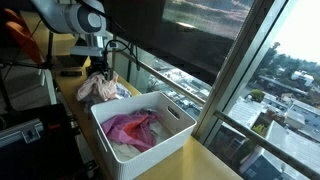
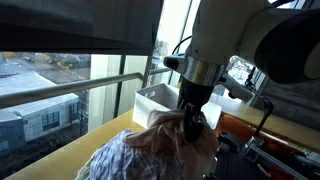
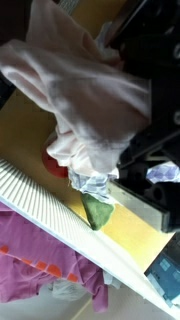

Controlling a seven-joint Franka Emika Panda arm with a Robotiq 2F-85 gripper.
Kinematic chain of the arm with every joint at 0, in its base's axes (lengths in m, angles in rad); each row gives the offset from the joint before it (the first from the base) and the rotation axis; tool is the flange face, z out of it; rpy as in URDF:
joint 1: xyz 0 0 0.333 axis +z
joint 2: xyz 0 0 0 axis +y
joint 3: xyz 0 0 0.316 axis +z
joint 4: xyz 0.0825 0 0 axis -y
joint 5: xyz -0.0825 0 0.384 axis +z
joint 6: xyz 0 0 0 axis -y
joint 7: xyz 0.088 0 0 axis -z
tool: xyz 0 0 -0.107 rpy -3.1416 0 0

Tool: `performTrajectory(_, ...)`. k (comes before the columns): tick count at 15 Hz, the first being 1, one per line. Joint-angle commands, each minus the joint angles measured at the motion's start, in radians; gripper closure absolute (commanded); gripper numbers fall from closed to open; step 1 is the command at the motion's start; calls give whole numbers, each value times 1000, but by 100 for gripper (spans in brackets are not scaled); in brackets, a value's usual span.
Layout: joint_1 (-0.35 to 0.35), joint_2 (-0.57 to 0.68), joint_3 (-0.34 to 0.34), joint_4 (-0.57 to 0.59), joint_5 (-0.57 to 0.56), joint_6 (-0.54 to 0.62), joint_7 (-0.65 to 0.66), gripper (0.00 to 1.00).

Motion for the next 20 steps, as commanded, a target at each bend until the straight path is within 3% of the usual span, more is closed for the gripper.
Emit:
performTrajectory(1,53,39,-1,39,-25,-2,40,100)
performTrajectory(7,91,50,-7,59,-32,-8,41,100)
performTrajectory(20,76,93,-54,156,-103,4,32,100)
